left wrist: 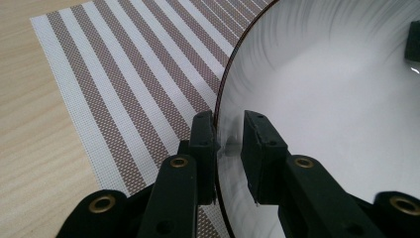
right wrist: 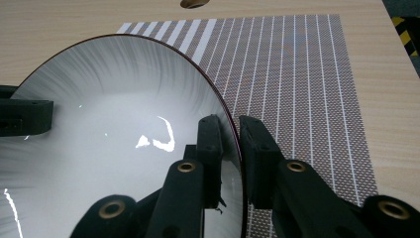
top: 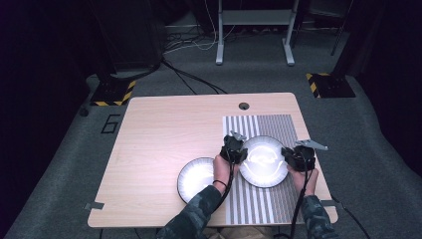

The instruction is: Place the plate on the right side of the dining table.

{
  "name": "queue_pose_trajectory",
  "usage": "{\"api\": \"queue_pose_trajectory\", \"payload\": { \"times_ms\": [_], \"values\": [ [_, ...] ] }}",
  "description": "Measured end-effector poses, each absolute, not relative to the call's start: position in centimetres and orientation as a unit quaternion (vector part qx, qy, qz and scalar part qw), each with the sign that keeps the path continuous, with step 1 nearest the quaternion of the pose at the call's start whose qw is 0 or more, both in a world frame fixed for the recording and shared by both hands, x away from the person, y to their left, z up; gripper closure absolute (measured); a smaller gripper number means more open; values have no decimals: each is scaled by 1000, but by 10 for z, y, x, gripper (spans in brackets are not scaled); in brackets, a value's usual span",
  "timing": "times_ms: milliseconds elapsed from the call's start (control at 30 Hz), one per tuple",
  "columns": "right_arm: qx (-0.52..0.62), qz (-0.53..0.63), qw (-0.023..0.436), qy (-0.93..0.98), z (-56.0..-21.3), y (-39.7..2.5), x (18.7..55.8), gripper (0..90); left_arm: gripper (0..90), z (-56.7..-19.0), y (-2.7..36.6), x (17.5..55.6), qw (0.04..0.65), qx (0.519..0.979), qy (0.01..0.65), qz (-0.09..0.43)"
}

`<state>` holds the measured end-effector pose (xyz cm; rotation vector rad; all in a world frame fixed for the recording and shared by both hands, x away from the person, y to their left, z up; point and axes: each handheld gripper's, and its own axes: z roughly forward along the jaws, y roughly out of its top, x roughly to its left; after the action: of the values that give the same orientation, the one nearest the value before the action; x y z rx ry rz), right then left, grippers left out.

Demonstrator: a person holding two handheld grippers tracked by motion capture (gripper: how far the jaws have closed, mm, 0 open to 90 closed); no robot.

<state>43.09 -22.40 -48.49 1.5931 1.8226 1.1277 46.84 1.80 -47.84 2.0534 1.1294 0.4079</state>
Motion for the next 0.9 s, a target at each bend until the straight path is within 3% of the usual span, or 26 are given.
{"api": "queue_pose_trajectory", "payload": {
  "times_ms": [900],
  "values": [
    [606, 391, 227, 654, -490, -219, 445, 798, 732, -485, 11, 484, 325, 814, 458, 148]
  ]
}}
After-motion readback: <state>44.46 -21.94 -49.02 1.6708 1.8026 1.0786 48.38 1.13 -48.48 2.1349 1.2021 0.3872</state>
